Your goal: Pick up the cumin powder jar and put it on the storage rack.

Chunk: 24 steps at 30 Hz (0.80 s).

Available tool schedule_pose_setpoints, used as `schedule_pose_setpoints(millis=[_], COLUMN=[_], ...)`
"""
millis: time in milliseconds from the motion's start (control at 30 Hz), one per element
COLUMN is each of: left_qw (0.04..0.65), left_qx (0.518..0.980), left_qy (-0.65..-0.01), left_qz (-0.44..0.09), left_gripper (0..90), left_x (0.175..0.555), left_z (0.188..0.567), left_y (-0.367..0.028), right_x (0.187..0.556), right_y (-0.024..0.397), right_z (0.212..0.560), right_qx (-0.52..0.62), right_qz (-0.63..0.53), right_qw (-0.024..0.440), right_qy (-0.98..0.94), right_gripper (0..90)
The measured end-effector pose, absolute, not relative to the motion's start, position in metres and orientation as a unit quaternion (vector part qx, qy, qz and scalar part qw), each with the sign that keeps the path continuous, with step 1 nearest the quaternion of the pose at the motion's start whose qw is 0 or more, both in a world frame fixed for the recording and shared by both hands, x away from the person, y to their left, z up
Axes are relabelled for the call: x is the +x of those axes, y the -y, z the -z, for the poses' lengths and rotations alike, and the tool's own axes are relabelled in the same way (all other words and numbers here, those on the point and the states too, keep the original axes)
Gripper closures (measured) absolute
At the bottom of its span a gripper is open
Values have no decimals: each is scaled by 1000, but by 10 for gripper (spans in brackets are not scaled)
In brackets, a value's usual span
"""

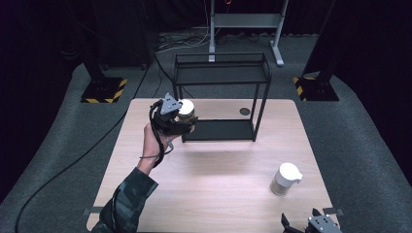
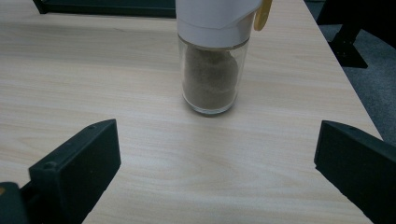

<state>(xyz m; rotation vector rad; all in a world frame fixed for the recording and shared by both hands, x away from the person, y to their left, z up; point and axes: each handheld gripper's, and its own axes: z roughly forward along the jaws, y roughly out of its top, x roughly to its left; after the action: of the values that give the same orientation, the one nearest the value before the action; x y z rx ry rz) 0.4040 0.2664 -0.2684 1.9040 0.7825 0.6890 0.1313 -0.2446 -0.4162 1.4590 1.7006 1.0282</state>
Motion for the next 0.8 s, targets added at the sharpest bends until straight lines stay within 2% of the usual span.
schedule_pose_setpoints(millis=[800], left_qw=[471], left_qx=[775], left_qy=[-304], left_qz=[-290], left_gripper=[307], left_x=[413], left_z=[239], left_y=[-261], right_x=[132], right_y=[244], right_z=[416], right_qx=[558], right_qz=[-392], right_qw=[331], right_qy=[-652], right_gripper=[0])
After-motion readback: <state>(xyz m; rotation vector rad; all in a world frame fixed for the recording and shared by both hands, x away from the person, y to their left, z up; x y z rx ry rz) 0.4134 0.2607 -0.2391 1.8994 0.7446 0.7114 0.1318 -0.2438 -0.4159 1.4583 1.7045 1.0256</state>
